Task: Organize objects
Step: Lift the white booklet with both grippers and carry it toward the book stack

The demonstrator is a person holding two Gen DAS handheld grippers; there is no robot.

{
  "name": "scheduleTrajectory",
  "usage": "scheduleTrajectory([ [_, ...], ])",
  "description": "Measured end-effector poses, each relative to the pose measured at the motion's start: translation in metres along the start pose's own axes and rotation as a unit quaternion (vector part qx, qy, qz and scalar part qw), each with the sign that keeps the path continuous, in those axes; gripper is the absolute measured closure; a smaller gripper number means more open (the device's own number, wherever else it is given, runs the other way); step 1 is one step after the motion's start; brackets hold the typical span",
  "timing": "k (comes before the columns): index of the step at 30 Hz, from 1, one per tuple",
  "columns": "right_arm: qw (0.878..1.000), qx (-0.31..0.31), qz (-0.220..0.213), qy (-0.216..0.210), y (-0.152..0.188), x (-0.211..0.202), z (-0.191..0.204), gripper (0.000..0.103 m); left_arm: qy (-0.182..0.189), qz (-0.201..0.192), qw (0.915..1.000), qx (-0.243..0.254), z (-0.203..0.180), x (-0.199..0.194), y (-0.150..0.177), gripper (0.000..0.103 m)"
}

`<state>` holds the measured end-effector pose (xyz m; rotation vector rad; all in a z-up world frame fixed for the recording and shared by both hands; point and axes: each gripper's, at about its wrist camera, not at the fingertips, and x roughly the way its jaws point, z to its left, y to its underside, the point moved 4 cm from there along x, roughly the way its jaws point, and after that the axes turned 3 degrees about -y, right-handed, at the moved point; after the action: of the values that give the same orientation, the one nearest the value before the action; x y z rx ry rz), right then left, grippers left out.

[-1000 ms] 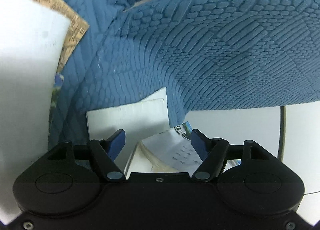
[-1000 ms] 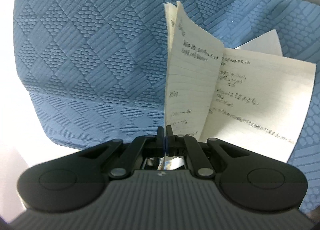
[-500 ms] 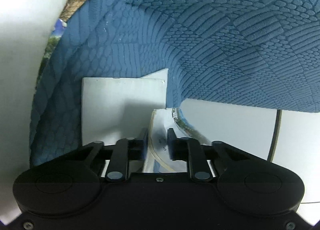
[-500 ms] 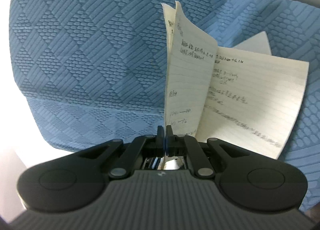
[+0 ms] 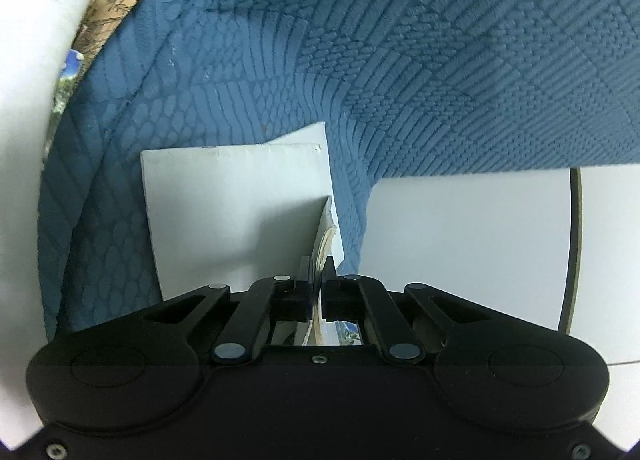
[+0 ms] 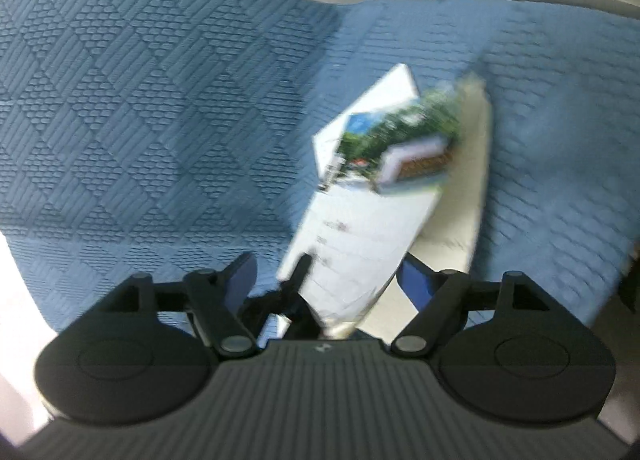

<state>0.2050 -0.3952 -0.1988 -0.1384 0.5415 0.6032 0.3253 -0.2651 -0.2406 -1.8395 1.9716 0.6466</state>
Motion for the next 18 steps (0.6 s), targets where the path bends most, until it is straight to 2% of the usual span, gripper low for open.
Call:
scheduleTrajectory([
  [2,1.0,0.015,-0.011,0.009,0.014,-0.005,-0.003,0.024,-0.005,-0.001,0.9999,0.011,-0.003,0.0,0.002,0.101],
  [8,0.995,0.09,-0.028,-0.017,0.062,-0.003,-0.011,0.024,-0.013,0.009,0.9996,0.022,-0.003,0.003,0.009,0.101],
  [11,0.99,0.137,-0.023,-0.02,0.079,0.008,-0.019,0.024,-0.021,0.018,0.9993,0.024,0.0,0.004,0.013,0.101],
  [15,0.982,0.187,-0.028,-0.009,0.096,0.027,-0.033,0.025,-0.014,0.029,0.9994,0.015,0.002,0.003,0.014,0.101],
  [18,0.973,0.224,-0.05,-0.015,0.098,0.035,-0.046,0.025,-0.007,0.033,0.9993,0.017,-0.002,0.0,0.015,0.101],
])
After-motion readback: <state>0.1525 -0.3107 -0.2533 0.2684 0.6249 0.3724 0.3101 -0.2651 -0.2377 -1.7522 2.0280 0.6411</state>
